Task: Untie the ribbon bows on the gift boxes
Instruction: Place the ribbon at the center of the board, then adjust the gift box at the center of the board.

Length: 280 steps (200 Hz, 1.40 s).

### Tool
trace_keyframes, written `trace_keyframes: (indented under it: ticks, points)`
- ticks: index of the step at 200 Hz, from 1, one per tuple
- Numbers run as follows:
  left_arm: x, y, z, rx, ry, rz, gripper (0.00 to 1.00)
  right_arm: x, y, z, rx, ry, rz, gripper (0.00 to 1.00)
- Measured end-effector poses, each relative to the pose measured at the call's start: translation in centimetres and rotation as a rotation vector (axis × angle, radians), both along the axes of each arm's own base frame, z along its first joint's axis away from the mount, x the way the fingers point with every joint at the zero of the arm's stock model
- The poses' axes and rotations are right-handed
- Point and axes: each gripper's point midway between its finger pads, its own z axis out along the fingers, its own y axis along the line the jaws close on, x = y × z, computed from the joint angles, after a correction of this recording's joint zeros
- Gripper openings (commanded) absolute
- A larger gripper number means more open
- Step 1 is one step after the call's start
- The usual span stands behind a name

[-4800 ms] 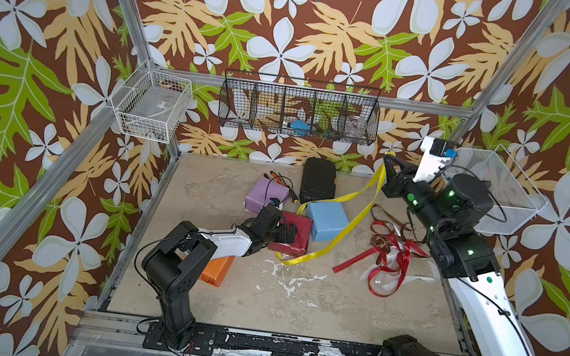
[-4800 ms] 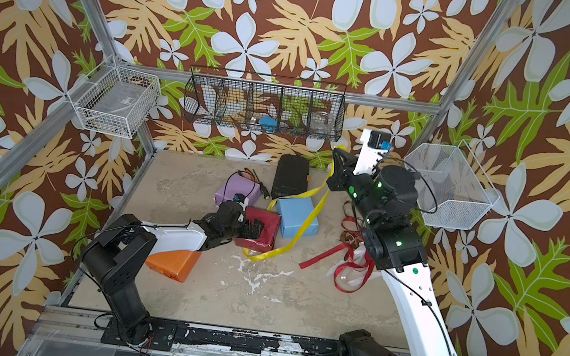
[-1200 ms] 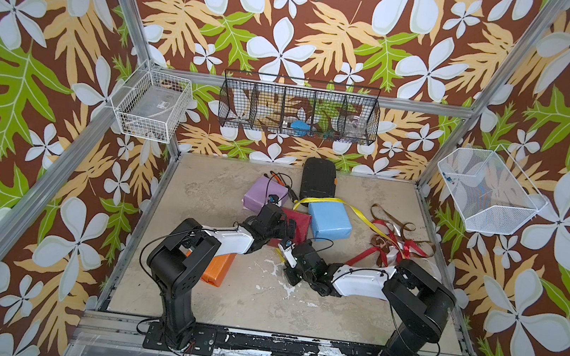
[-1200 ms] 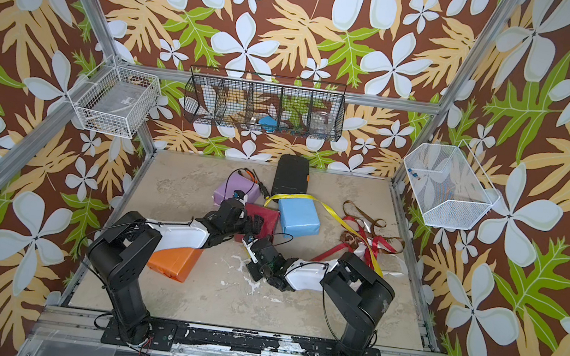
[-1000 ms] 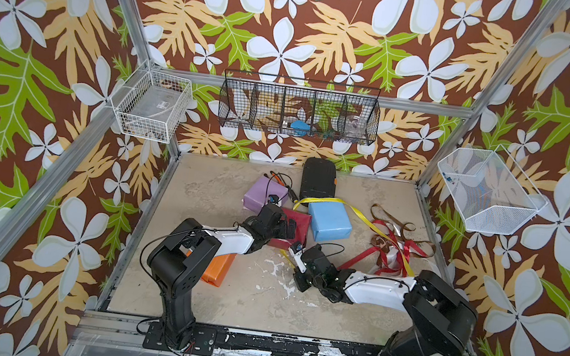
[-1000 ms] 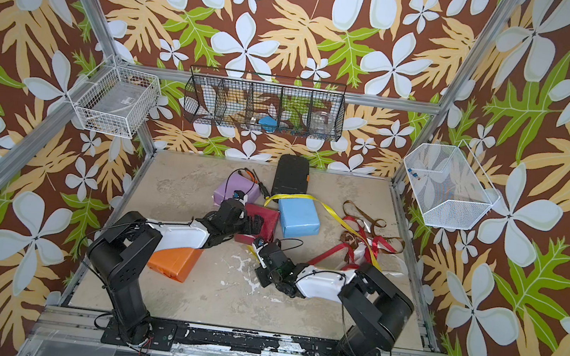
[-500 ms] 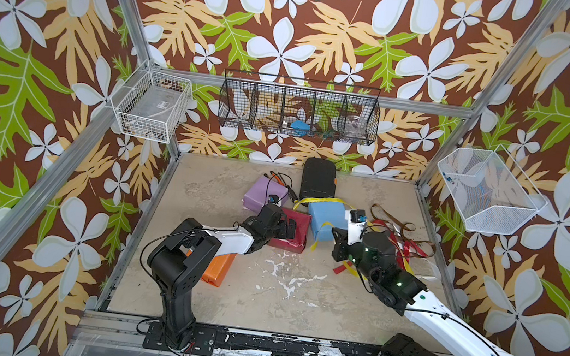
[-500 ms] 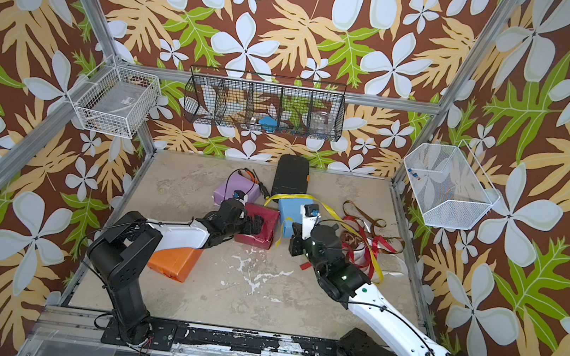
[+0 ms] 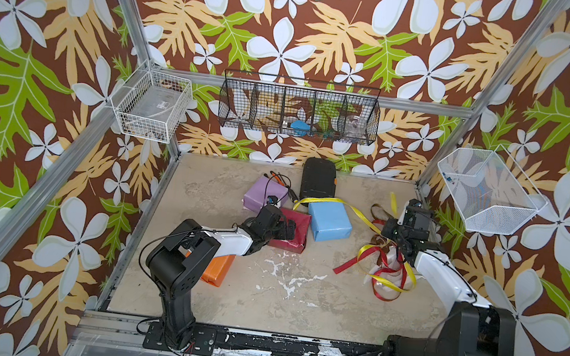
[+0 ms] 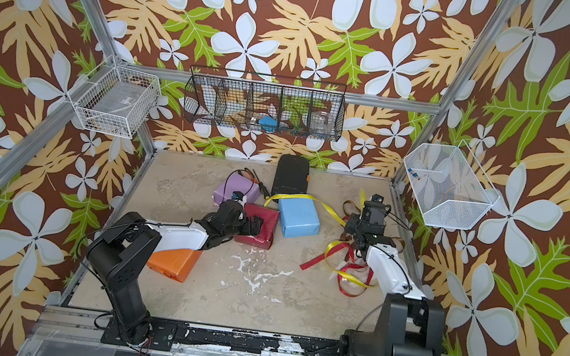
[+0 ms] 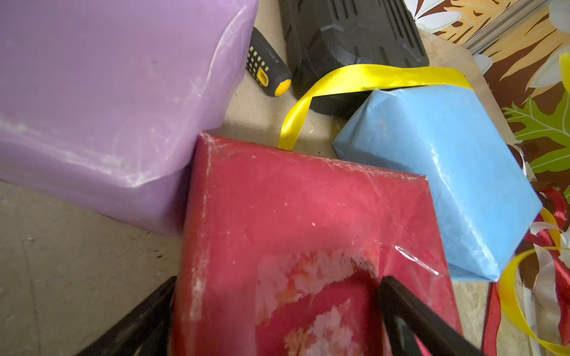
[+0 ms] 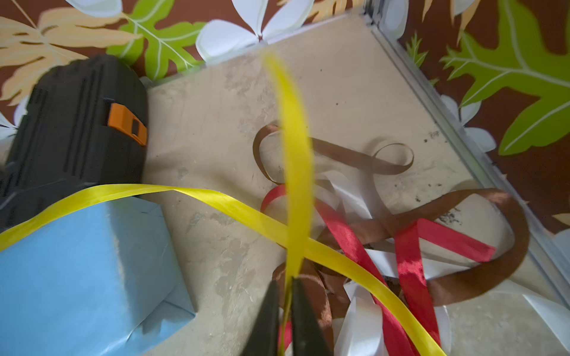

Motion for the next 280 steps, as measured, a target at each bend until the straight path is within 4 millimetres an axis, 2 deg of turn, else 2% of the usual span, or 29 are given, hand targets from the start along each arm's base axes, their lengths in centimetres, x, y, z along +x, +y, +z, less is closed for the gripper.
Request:
trace_keyframes:
  ticks: [24, 54, 63, 78, 108, 125, 145, 170, 185, 212, 240, 263, 280]
  points:
    - [0.2, -0.2, 0.3, -0.004, -0.003, -0.001, 1.0, 1.0, 0.9, 0.0, 0.044, 0.007, 0.046, 1.0]
    - [-0.2, -0.1, 0.7, 0.007, 0.021, -0.008, 1.0, -0.6, 3.1, 1.8, 0.089, -0.04, 0.115, 1.0]
    - [-0.6, 0.0, 0.8, 0.01, 0.036, -0.017, 1.0, -1.3, 4.9, 2.4, 0.109, -0.064, 0.169, 0.99]
    - [-1.3, 0.2, 1.0, 0.019, 0.064, -0.028, 1.0, -2.6, 8.2, 2.4, 0.152, -0.079, 0.273, 0.91]
    - [-3.2, 0.8, 1.8, 0.033, 0.119, -0.049, 1.0, -6.0, 16.3, 0.0, 0.281, -0.034, 0.513, 0.7]
    - [-4.0, 1.0, 3.3, 0.017, 0.117, -0.063, 1.0, -7.9, 20.4, -1.5, 0.351, -0.002, 0.634, 0.68]
    - [-4.0, 1.9, 5.1, -0.004, 0.1, -0.056, 1.0, -9.3, 24.2, -2.7, 0.424, 0.021, 0.733, 0.68]
    - [-3.5, 4.6, 6.3, -0.017, 0.075, -0.003, 1.0, -9.5, 27.8, -3.6, 0.478, 0.028, 0.817, 0.69]
    - [-3.7, 6.2, 6.7, -0.023, 0.066, 0.028, 1.0, -8.8, 28.9, -4.0, 0.506, 0.022, 0.824, 0.67]
    - [-4.3, 7.1, 7.5, -0.038, 0.041, 0.04, 1.0, -9.0, 31.8, -4.4, 0.567, 0.031, 0.865, 0.62]
    - [-4.1, 7.8, 8.1, -0.036, 0.016, 0.064, 1.0, -10.6, 36.5, -3.4, 0.616, 0.022, 0.968, 0.59]
    - [-4.0, 8.0, 8.2, -0.035, 0.008, 0.073, 1.0, -11.6, 40.8, -1.7, 0.653, 0.003, 1.07, 0.57]
    - [-4.1, 8.2, 7.8, -0.028, 0.013, 0.078, 1.0, -11.6, 42.4, -0.4, 0.68, -0.008, 1.112, 0.58]
